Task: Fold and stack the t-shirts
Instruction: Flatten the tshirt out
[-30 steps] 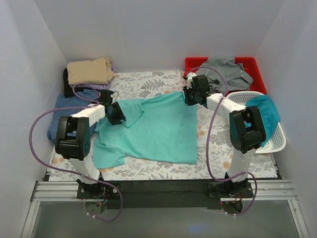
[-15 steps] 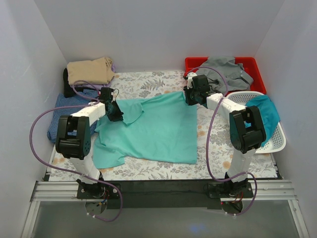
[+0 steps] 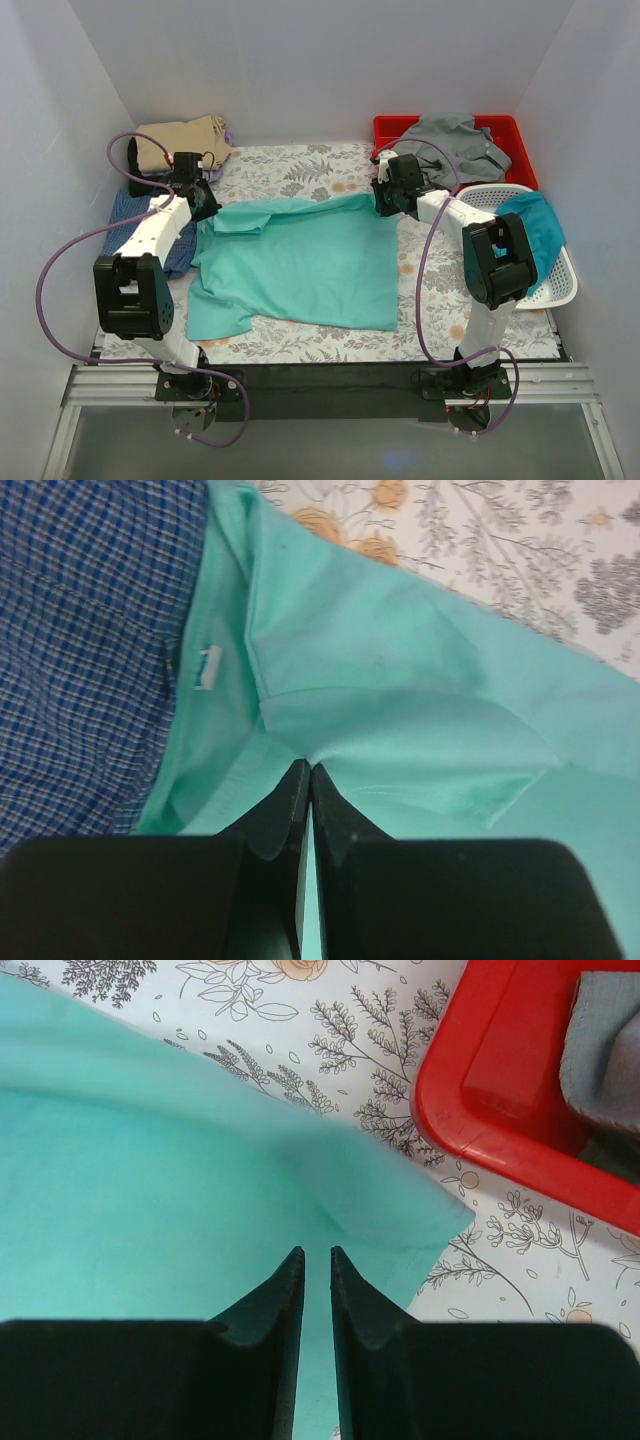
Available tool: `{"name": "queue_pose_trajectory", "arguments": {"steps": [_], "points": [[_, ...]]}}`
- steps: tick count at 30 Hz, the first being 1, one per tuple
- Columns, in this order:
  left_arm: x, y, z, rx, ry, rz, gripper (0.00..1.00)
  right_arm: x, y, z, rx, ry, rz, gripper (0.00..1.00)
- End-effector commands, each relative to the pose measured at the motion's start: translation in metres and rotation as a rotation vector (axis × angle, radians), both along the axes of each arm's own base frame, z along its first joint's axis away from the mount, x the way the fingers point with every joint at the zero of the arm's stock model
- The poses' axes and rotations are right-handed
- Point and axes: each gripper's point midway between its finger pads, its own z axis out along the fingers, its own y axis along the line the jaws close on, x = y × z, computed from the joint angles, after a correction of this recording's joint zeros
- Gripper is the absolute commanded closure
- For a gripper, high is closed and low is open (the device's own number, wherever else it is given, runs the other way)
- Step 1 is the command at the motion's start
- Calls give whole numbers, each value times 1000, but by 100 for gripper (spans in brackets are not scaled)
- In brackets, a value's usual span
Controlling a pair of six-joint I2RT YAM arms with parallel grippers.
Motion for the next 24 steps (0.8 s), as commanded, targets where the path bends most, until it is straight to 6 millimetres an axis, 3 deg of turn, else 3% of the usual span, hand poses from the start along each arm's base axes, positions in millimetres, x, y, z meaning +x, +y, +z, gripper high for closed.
{"name": "queue_pose_trajectory", "arguments": {"steps": [1,10,15,17,20,23,24], "points": [[-6,22,-8,82,43,22,100,2,-2,21,3,-49,-8,78],[3,22,-15,62,49,29,100,17,3,9,-11,-29,-2,77],[4,29,-17,92,63,49,100,8,2,13,10,16,-37,77],[6,29,-15,88,54,52,100,4,-7,11,-8,28,-84,77],[10,24,-12,58,41,37,100,-3,-36,5,-61,53,-202,76],[12,19,-13,37,36,22,100,-10,-52,-2,12,99,-258,74],[12,18,-13,31,36,22,100,-11,-47,-1,82,121,-265,73]]}}
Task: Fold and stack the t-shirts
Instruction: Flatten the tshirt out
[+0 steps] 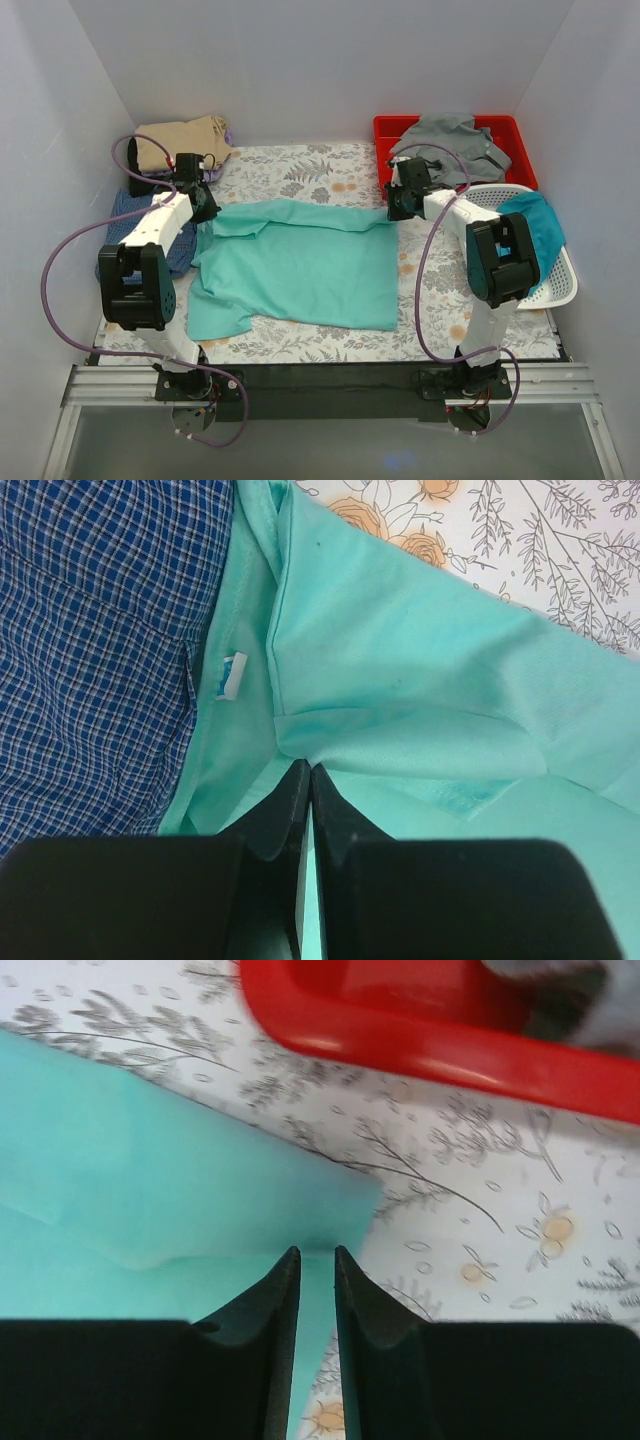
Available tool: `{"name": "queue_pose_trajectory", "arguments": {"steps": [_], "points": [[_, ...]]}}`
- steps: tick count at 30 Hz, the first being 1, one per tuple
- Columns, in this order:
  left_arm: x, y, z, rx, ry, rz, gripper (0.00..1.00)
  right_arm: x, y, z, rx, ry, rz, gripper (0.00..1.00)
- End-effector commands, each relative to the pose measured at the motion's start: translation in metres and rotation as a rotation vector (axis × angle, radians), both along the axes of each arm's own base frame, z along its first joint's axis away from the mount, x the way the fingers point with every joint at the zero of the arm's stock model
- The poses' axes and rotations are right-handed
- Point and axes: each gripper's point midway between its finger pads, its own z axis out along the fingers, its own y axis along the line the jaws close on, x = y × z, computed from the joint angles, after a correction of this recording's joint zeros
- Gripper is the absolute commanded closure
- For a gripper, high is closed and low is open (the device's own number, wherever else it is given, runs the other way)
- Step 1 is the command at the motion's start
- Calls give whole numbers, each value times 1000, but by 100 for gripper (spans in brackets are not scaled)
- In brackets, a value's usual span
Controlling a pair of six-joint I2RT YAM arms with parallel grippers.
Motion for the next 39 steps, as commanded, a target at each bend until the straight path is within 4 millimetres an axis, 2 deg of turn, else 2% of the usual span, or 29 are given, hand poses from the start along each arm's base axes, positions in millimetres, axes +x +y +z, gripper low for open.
{"name": "queue_pose_trajectory", "arguments": {"steps": [1,2,5,7,8,10,15,19,20,22,25,39], "points": [[11,-2,12,-19,-38,-13,100,-5,-19,13,154,26,-108,73],[11,-3,11,-24,-37,-15,100,-6,-24,10,200,29,-150,73],[11,-8,12,-49,-45,-24,100,-10,-16,8,340,17,-147,71],[10,-9,10,-55,-44,-27,100,-4,-10,10,433,-27,-140,70],[10,-9,9,-55,-44,-30,100,-10,-7,4,463,-16,-130,69],[9,-8,9,-51,-47,-29,100,-11,-1,9,553,-67,-105,69],[7,-9,3,-53,-34,-30,100,-17,-9,20,653,-141,-124,68],[6,-12,-2,-68,-25,-41,100,-20,-9,28,695,-178,-107,67],[4,-10,-1,-61,-30,-36,100,-19,-21,51,674,-244,-144,65],[4,-12,-3,-70,-27,-40,100,-19,-16,50,686,-228,-116,65],[5,-14,-6,-78,-16,-44,100,-15,-12,36,696,-185,-108,64],[6,-13,-3,-77,-24,-41,100,-3,-17,17,658,-177,-135,64]]}}
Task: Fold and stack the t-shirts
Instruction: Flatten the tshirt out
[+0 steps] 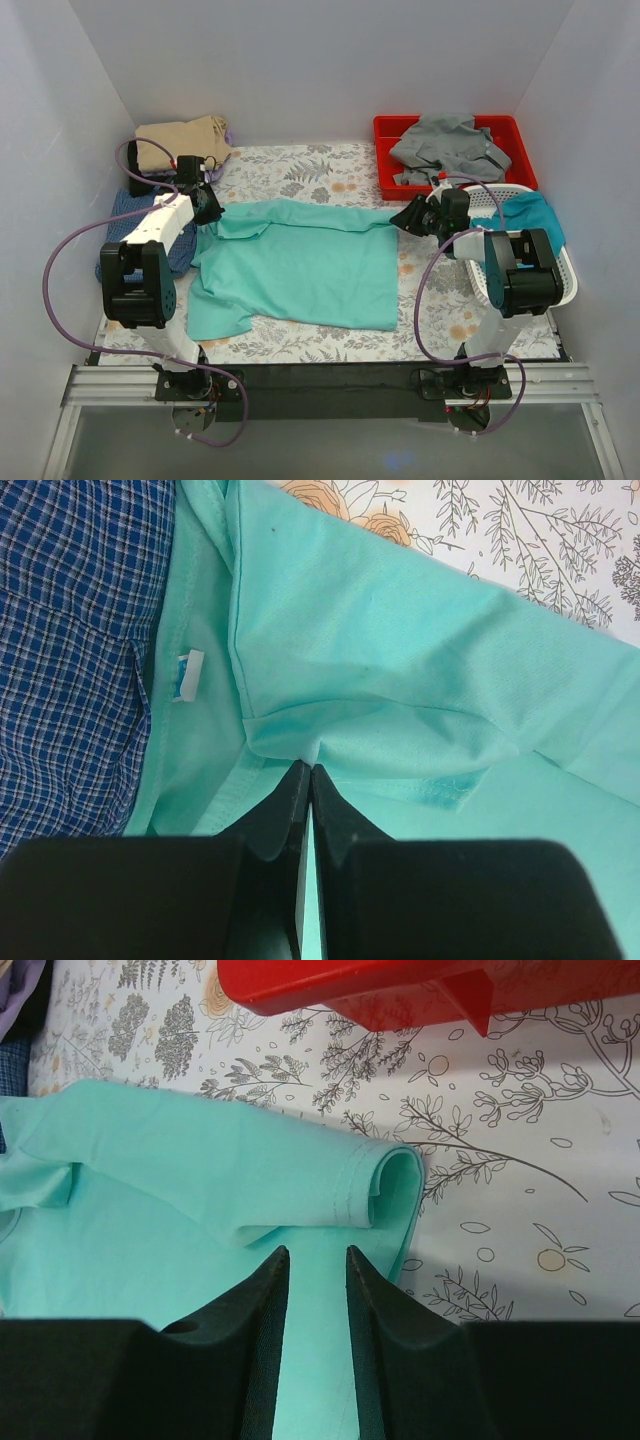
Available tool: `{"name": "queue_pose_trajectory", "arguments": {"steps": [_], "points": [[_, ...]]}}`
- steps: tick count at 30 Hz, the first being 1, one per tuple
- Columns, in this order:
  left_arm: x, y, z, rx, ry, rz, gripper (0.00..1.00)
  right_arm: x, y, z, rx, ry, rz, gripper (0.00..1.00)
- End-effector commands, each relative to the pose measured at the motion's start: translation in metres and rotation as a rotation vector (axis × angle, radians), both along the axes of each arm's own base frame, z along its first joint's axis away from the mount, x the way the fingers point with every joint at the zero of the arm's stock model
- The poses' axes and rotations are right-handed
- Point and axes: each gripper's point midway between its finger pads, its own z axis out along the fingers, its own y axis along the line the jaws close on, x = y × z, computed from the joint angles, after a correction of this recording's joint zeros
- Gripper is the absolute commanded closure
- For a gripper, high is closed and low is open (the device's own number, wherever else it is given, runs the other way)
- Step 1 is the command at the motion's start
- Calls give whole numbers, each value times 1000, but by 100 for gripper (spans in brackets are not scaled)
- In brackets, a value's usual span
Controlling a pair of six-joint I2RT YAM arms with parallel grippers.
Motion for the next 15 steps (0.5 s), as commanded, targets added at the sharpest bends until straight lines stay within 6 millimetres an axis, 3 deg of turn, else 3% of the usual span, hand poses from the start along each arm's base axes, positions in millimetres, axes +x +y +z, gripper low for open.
{"name": "queue_pose_trajectory", "arguments": {"steps": [1,15], "points": [[2,2,6,-4,-19,4,100,18,-2,14,-1,-63,-8,64],[1,2,2,0,-8,3,100,31,2,3,-2,-67,17,65]]}}
